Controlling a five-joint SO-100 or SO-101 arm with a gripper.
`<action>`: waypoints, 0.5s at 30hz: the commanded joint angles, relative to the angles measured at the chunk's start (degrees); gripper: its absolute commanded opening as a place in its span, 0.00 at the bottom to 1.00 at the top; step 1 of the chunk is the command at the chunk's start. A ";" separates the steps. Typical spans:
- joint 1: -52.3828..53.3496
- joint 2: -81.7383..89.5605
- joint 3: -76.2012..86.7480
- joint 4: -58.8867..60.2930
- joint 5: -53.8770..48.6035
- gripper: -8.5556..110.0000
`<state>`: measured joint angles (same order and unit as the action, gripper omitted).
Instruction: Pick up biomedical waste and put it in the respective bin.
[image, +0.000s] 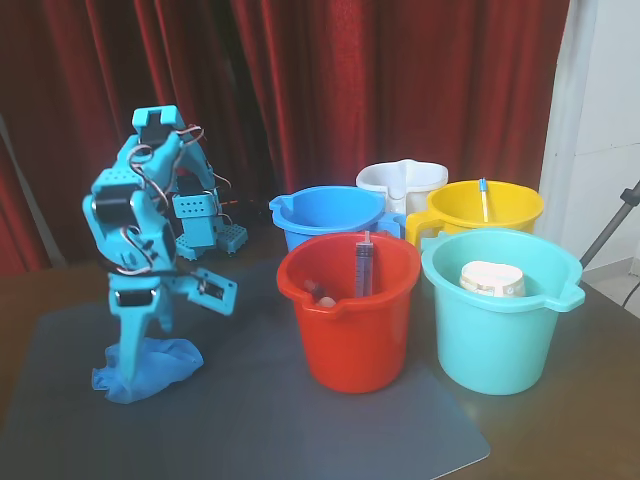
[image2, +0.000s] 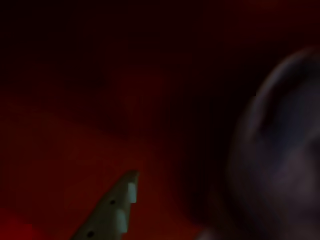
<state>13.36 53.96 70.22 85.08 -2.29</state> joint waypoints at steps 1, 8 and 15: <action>-1.76 -3.43 -6.24 0.18 0.26 0.62; -1.67 -14.50 -18.98 6.77 0.18 0.62; -0.44 -14.94 -19.42 6.24 0.18 0.62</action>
<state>12.22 39.02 51.86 91.49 -2.29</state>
